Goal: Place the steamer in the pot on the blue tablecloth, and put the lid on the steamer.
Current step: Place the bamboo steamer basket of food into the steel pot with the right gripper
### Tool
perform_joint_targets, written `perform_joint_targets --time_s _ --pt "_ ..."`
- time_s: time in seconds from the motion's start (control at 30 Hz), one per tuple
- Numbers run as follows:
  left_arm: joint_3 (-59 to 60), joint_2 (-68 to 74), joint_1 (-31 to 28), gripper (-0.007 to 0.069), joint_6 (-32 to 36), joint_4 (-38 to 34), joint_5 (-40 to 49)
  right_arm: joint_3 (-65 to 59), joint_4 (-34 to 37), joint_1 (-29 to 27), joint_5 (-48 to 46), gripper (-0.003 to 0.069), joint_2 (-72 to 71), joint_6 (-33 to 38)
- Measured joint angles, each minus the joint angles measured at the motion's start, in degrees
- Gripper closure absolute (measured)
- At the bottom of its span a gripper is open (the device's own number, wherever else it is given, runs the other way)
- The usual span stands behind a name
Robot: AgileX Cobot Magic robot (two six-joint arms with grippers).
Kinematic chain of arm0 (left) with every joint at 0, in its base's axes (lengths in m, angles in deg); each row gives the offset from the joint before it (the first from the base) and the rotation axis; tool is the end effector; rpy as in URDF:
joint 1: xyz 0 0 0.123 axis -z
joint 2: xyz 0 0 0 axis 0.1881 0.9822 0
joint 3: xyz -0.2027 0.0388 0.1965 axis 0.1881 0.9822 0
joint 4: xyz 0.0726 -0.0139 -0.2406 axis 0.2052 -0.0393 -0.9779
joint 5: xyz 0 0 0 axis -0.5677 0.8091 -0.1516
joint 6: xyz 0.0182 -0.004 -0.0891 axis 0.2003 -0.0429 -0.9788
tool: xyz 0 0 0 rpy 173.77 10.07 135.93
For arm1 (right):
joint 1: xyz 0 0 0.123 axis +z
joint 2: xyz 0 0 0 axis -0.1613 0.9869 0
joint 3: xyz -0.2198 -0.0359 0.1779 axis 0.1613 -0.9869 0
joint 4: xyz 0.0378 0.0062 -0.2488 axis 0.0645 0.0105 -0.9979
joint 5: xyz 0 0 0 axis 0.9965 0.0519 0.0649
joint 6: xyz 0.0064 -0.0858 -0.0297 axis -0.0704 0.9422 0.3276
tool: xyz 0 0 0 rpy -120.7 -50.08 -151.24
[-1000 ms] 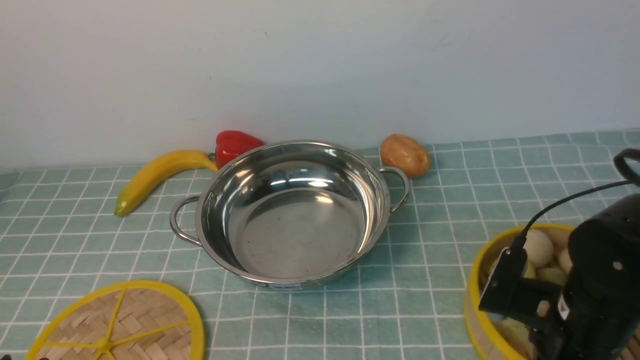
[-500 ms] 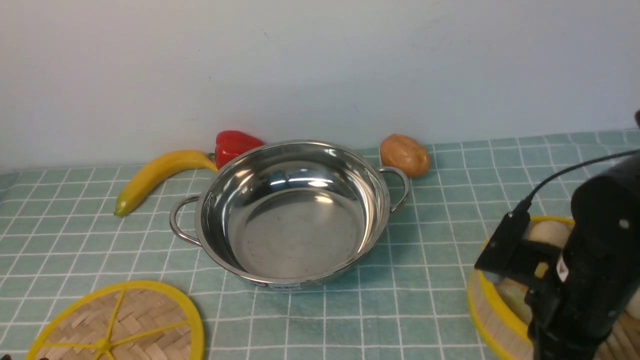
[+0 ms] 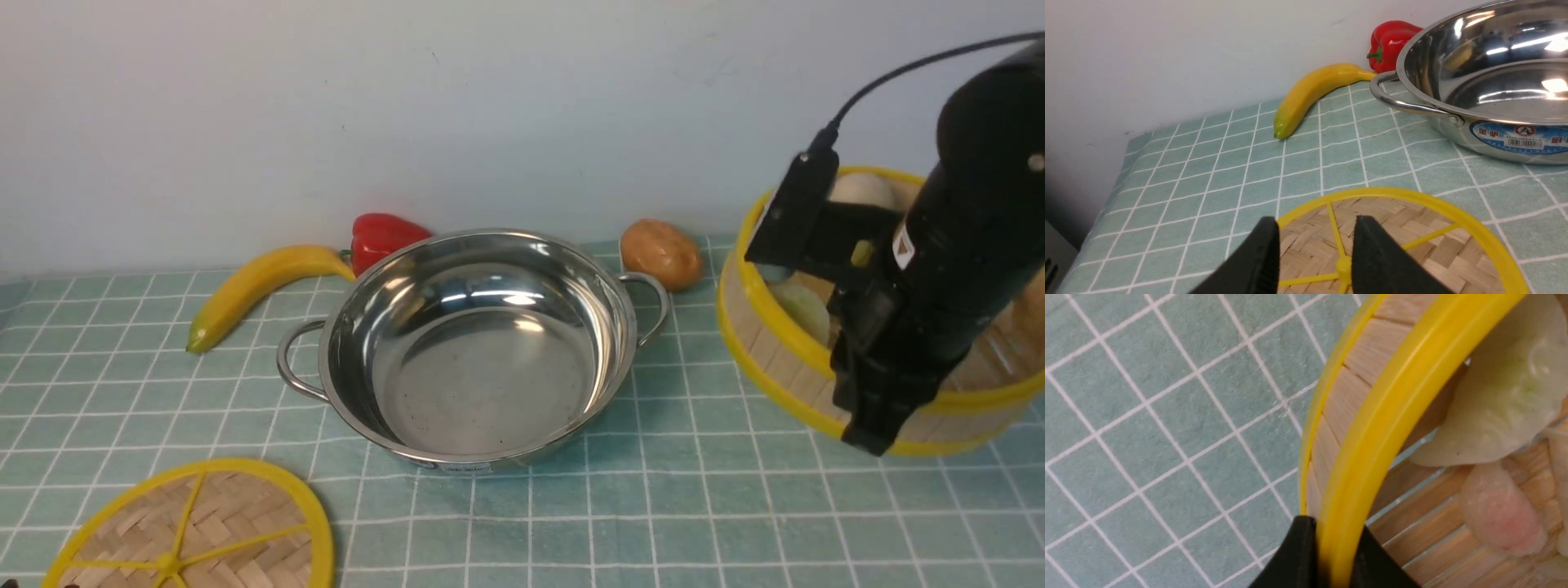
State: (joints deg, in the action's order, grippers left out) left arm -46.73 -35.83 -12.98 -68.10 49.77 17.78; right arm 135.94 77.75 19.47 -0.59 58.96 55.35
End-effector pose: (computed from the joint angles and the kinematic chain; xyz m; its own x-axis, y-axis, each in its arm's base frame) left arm 0.0542 0.0036 0.1823 -0.2392 0.2359 -0.9419 0.0043 0.9703 0.2419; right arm 0.2696 0.1377 0.2973 -0.5824 -0.8068 -0.0993 -0.7919 0.5907 -0.1551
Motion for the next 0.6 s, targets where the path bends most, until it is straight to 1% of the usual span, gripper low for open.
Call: perform_joint_targets --time_s 0.1,0.2,0.23,0.27,0.3,0.33,0.6 --pt "0.0 0.0 0.0 0.0382 0.0 0.0 0.0 3.5 -0.9 1.7 -0.5 0.0576 2.3 1.1" --pt "0.0 0.0 0.0 0.0382 0.0 0.0 0.0 7.6 -2.6 5.5 -0.9 0.0576 5.9 2.5" --pt "0.0 0.0 0.0 0.0382 0.0 0.0 0.0 7.9 -2.8 5.8 -0.9 0.0576 6.4 2.6" --pt "0.0 0.0 0.0 0.0382 0.0 0.0 0.0 10.6 -3.9 8.4 -1.0 0.0576 8.8 2.9" --pt "0.0 0.0 0.0 0.0382 0.0 0.0 0.0 10.9 -3.9 8.7 -1.0 0.0576 8.8 3.0" --pt "0.0 0.0 0.0 0.0382 0.0 0.0 0.0 14.3 -5.1 11.3 -0.9 0.0576 11.9 3.4" --pt "0.0 0.0 0.0 0.0382 0.0 0.0 0.0 28.2 -6.7 18.3 -0.6 0.0576 21.5 5.4"
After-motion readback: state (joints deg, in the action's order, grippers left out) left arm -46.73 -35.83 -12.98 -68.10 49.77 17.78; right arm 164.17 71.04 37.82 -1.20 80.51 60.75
